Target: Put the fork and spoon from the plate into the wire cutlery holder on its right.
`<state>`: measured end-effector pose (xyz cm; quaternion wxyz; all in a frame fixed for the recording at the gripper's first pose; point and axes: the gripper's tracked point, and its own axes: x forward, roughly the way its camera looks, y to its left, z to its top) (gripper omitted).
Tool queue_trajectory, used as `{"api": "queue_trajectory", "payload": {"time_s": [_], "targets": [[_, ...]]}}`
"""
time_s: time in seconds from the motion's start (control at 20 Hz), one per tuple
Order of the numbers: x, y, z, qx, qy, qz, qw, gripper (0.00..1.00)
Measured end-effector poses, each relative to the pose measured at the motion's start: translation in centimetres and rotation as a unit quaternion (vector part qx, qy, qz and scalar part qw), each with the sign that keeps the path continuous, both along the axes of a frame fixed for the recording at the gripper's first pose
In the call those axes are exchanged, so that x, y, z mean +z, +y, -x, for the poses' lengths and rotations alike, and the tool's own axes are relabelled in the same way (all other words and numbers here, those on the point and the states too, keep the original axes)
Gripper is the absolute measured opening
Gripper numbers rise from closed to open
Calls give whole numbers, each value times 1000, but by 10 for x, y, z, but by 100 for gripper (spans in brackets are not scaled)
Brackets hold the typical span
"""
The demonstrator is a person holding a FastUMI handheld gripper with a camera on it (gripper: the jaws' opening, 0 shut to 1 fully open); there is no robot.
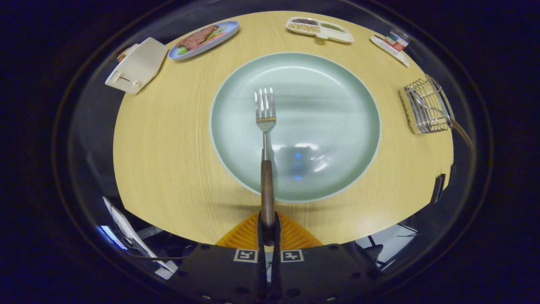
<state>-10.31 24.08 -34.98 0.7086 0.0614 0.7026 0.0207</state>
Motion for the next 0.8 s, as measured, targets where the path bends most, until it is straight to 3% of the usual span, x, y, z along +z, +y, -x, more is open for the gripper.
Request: {"api": "queue_trajectory", "payload": {"time_s": [0.1, 0.35, 0.8], "targets": [[3, 0, 0, -5, 4, -7, 1000, 1], [21, -4, -4, -12, -10, -22, 1000, 0], [75, -32, -7, 10, -38, -49, 998, 0]]}}
